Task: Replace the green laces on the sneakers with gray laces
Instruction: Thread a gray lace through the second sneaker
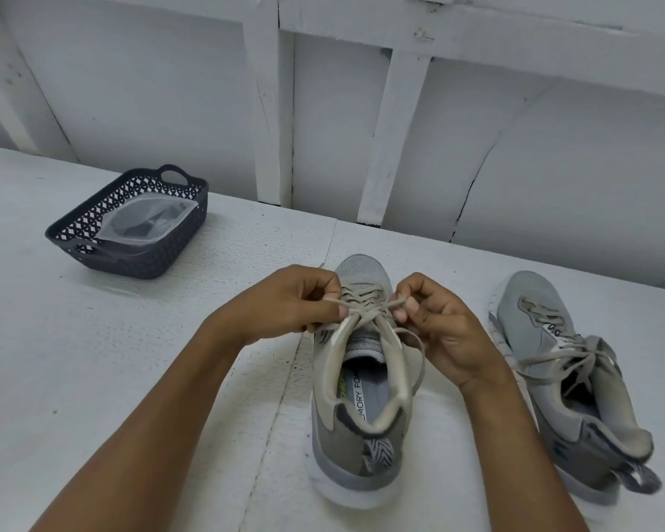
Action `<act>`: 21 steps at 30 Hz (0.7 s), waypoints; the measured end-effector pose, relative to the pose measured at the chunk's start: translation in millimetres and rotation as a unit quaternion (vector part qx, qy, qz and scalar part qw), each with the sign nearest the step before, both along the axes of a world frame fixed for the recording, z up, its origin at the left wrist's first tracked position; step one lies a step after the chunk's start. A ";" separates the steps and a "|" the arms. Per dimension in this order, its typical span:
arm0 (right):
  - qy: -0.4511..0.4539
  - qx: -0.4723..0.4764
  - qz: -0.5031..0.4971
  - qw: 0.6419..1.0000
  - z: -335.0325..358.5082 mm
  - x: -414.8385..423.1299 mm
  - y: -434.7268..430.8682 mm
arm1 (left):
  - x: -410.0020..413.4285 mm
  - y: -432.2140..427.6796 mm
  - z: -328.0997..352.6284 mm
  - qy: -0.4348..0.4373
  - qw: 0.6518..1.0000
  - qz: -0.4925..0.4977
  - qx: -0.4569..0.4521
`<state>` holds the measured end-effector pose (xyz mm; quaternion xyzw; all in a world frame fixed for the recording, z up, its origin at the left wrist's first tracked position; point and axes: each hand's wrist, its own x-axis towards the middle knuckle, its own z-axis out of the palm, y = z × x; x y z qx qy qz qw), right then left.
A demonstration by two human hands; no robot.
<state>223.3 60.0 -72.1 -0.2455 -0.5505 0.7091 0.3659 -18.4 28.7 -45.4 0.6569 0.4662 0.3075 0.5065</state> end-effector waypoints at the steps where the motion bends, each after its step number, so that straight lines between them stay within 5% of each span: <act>1: 0.004 -0.015 -0.003 1.000 1.9 0.2 -0.1 | -0.3 0.3 0.8 0.018 0.999 0.023 0.017; 8: -0.104 0.069 -0.061 0.990 12.4 -3.4 -7.2 | 2.5 -0.3 -0.3 0.126 0.982 0.096 0.103; 14: -0.265 0.107 -0.135 0.949 25.7 -7.8 -14.3 | 0.1 -2.7 6.6 0.115 0.990 0.070 0.045; 21: -0.202 0.129 -0.059 0.969 23.0 -3.4 -12.0 | -5.2 -4.7 6.9 0.033 0.999 -0.011 0.039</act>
